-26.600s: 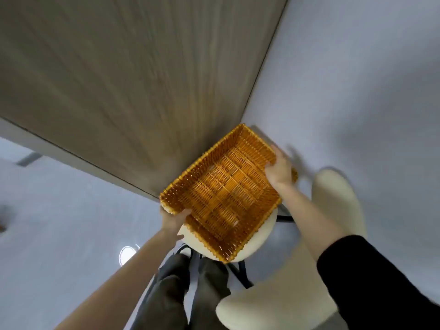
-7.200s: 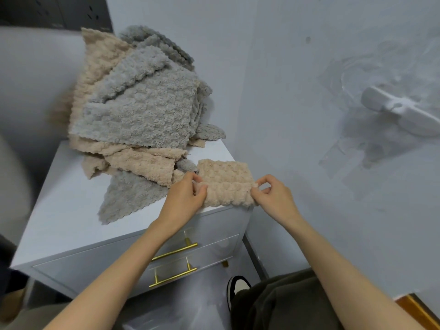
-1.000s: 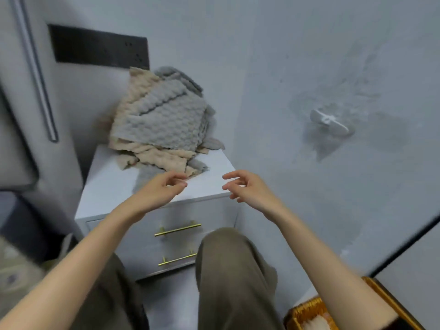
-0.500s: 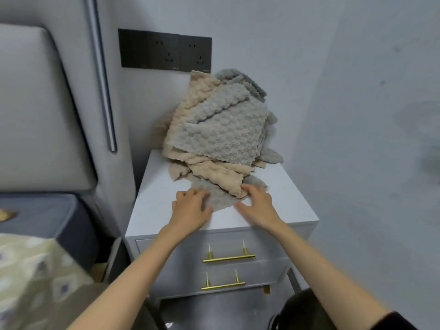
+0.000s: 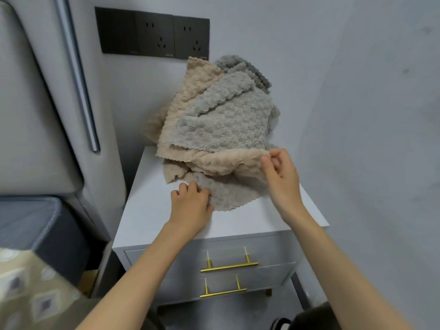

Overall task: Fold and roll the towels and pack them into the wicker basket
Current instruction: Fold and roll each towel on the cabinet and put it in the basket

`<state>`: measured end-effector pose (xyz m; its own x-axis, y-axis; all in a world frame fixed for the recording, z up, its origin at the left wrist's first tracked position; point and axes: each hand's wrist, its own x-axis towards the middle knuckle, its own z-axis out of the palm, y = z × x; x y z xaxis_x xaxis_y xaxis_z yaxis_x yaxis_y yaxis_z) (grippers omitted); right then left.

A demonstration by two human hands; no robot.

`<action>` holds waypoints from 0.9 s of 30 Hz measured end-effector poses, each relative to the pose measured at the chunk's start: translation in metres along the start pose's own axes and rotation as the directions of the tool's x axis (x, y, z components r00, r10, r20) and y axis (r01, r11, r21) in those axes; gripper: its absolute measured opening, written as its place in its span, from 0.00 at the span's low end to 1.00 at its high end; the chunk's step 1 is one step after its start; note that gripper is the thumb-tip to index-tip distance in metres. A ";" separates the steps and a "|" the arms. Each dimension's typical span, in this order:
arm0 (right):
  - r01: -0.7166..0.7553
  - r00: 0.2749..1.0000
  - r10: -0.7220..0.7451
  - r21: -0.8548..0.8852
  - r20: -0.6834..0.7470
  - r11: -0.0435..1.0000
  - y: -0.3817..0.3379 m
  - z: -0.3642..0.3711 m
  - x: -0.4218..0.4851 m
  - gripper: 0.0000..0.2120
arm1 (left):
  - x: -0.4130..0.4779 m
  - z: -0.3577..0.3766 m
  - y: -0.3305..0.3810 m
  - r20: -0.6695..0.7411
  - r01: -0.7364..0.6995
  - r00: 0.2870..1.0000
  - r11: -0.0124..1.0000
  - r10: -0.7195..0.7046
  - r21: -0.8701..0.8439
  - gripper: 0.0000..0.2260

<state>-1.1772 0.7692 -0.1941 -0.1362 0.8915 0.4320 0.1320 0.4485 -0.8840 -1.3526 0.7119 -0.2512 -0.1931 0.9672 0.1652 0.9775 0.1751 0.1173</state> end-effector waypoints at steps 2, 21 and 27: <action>-0.024 0.999 0.028 0.087 -0.040 0.996 -0.006 -0.007 0.002 0.07 | -0.001 -0.001 0.003 -0.010 0.013 1.000 1.000 -0.013 0.000 0.18; -0.402 0.909 0.395 0.027 0.135 0.915 0.006 -0.062 0.007 0.10 | 0.064 0.012 0.002 -0.238 -0.283 0.939 0.952 0.249 -0.120 0.37; -0.362 0.865 0.500 0.752 0.050 0.551 0.000 -0.106 0.013 0.08 | 0.072 0.013 0.004 -0.218 -0.144 0.970 0.978 0.110 -0.150 0.34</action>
<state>-1.0754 0.7878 -0.1696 -0.1013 0.9919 -0.0771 -0.6161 -0.1234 -0.7779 -1.3618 0.7848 -0.2518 -0.0986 0.9171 0.3863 0.9714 0.0043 0.2375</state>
